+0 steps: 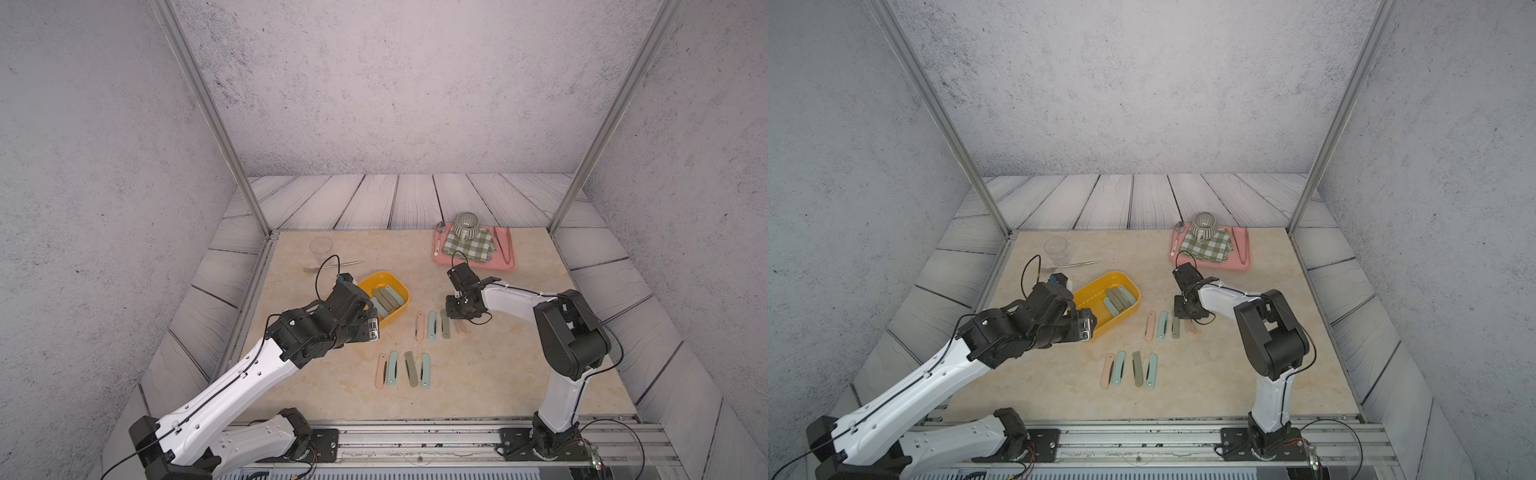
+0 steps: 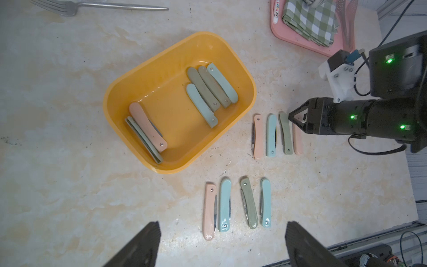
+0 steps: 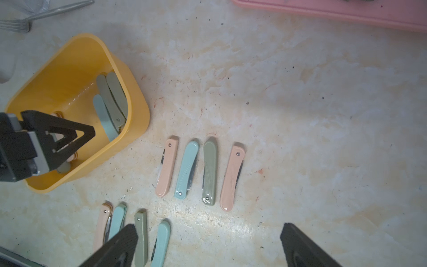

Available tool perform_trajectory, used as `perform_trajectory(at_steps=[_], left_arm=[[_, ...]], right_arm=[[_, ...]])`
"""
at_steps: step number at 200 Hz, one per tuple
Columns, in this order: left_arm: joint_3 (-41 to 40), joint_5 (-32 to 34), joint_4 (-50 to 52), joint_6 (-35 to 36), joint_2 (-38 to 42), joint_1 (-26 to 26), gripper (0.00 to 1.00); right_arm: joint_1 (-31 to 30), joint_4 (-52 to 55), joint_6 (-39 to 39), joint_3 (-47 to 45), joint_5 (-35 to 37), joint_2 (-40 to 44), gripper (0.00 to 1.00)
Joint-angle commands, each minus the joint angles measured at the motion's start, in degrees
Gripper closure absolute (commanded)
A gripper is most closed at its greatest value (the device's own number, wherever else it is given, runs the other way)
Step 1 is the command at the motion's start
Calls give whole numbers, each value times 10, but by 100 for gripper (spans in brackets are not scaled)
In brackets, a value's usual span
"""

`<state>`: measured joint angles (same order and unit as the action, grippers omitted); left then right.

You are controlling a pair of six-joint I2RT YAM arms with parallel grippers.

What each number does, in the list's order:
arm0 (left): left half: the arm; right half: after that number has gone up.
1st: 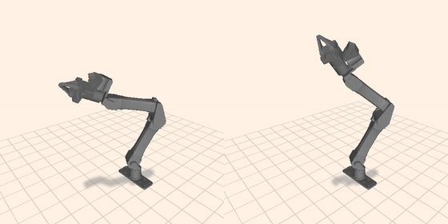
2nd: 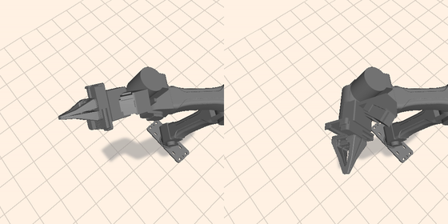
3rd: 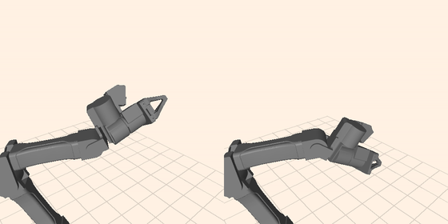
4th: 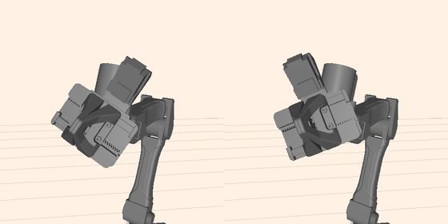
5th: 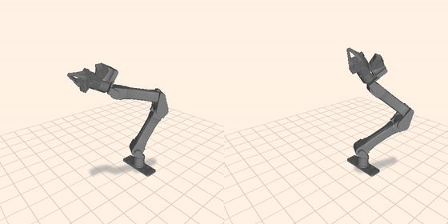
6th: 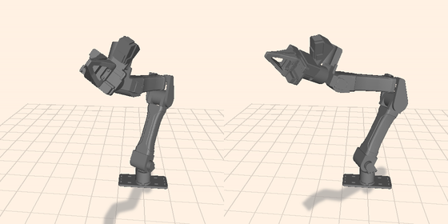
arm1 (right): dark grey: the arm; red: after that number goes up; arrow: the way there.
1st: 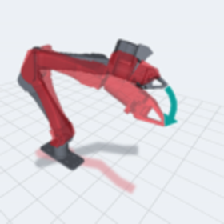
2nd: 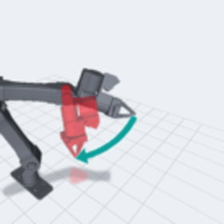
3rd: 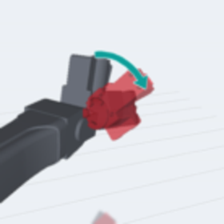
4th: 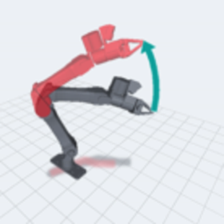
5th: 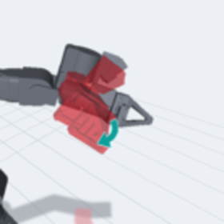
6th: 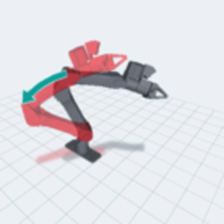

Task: Take the fruit knife out of the storage box
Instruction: Place the fruit knife at the center of the board.

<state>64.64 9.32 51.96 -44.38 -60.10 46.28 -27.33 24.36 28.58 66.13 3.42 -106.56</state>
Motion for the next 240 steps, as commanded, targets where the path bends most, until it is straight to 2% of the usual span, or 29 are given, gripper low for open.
perform_trajectory(at_steps=[1, 37, 81, 111, 156, 195, 215, 240], left_arm=[[-5, -1, -3, -1, -1, -3, 17], [-7, -2, -6, -3, -1, -2, 17], [-8, -2, -8, -4, -1, -3, 17], [-10, -3, -11, -4, -5, -3, 16], [-19, -23, -24, -4, -23, -12, 10], [-25, -52, -48, -12, -50, -45, 4], [-21, -40, -54, -23, -74, -61, 5], [-22, -45, -92, -23, -107, -87, 12]], right_arm=[[3, -1, 8, -8, 7, -15, 75], [3, -1, 8, -7, 8, -15, 67], [4, 2, 5, -4, 9, -14, 65], [4, 12, 0, 7, 6, -2, 60], [4, 53, -16, 46, 1, 36, 35], [4, 96, -30, 73, -13, 73, 18], [3, 115, -30, 79, -29, 96, 1], [1, 144, -27, 88, -51, 119, 1]])
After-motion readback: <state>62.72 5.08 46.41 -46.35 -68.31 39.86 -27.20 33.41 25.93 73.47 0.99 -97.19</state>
